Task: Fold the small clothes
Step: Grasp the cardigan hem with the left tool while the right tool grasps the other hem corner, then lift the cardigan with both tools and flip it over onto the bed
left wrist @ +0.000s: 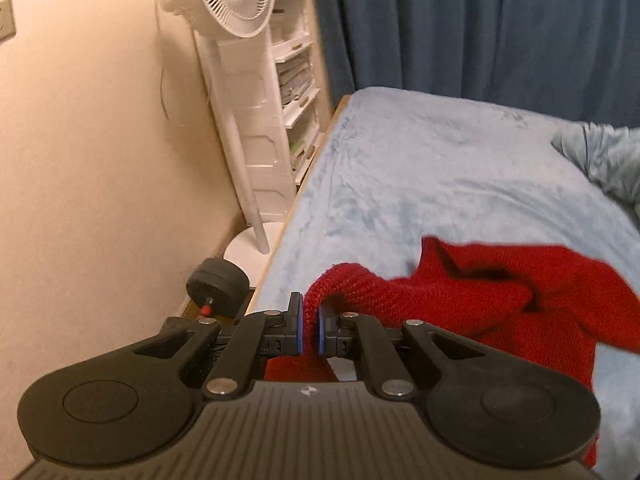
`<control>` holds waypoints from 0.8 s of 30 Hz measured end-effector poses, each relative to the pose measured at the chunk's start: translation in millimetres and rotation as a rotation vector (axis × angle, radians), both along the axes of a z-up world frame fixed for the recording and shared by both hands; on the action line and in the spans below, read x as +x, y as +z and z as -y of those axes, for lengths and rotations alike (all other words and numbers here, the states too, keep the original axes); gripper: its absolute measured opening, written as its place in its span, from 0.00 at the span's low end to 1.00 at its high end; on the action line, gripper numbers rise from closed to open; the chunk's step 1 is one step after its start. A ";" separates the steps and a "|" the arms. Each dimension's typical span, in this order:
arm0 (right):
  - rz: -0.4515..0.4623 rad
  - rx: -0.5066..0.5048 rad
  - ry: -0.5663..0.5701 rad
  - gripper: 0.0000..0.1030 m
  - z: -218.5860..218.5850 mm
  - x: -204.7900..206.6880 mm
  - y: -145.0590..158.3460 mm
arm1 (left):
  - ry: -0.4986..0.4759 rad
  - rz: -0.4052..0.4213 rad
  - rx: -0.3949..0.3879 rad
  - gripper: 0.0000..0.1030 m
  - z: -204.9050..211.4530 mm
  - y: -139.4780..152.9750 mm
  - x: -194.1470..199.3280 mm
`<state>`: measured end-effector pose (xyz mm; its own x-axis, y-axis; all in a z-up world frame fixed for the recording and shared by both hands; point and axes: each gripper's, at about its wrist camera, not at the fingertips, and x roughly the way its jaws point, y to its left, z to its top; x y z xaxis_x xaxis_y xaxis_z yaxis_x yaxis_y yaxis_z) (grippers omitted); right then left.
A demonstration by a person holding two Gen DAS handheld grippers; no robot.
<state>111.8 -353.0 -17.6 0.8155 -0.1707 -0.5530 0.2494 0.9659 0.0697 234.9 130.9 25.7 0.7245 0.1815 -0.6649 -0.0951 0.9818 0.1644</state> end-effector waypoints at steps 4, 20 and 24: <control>-0.101 -0.067 0.140 0.70 -44.9 39.6 -53.2 | 0.001 -0.007 -0.005 0.07 -11.8 -7.1 -9.2; -0.240 -0.219 0.276 0.07 -146.7 232.1 -181.9 | 0.110 -0.085 -0.042 0.07 -54.2 -33.5 21.4; -0.040 -0.179 0.167 0.06 -123.6 205.5 -120.3 | 0.125 -0.062 -0.068 0.07 -58.8 -26.1 15.5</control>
<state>317.3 -229.4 -137.9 0.8188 -0.1335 -0.5583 0.0844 0.9900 -0.1129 250.4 189.7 -0.4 0.6563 0.2202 -0.7217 -0.2086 0.9721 0.1069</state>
